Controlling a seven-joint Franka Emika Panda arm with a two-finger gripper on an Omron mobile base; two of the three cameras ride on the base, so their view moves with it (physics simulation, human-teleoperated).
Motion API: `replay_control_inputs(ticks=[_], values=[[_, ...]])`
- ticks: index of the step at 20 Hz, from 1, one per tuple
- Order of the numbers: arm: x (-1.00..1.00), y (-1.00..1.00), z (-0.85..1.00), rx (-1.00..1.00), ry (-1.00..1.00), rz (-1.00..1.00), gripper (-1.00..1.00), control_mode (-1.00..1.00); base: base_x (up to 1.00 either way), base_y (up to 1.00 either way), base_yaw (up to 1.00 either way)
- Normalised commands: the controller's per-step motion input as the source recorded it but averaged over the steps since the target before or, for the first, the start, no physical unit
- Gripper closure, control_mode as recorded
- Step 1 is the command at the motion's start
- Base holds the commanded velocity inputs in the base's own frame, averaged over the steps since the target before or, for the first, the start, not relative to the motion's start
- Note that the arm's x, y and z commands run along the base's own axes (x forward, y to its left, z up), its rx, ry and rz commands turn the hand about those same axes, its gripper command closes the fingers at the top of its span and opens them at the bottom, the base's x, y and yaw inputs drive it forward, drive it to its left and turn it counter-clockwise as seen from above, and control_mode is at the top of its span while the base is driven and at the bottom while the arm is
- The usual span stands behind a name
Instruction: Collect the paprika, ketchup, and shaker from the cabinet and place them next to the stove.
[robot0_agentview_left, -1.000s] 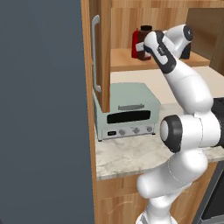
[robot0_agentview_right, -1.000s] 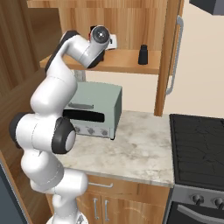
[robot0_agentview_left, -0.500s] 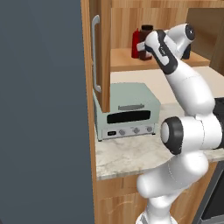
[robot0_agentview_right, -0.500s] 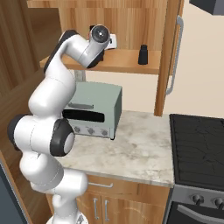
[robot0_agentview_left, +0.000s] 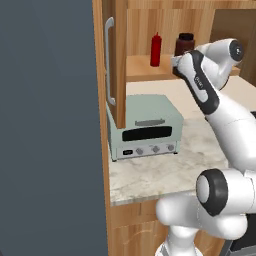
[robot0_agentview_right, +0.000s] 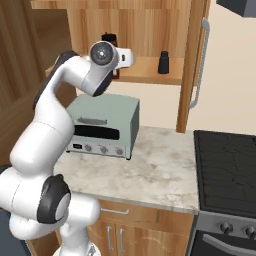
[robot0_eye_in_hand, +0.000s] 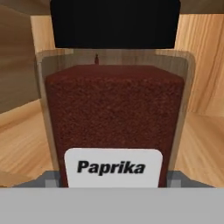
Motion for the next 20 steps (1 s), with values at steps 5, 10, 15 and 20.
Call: replay_control_inputs(ticks=[5,10,15,20], values=[[-0.4,-0.61,-0.17,0.0,0.17,-0.34,1.0,-1.0,0.0,0.0,0.0],[-0.25,-0.77,-0.25,0.02,0.19,-0.17,1.0,-1.0,0.0,0.0,0.0],[-0.2,-0.6,-0.46,0.0,0.2,-0.09,1.0,-1.0,0.0,0.0,0.0],[-0.33,-0.27,-0.59,0.0,0.05,-0.03,1.0,-1.0,0.0,0.0,0.0]])
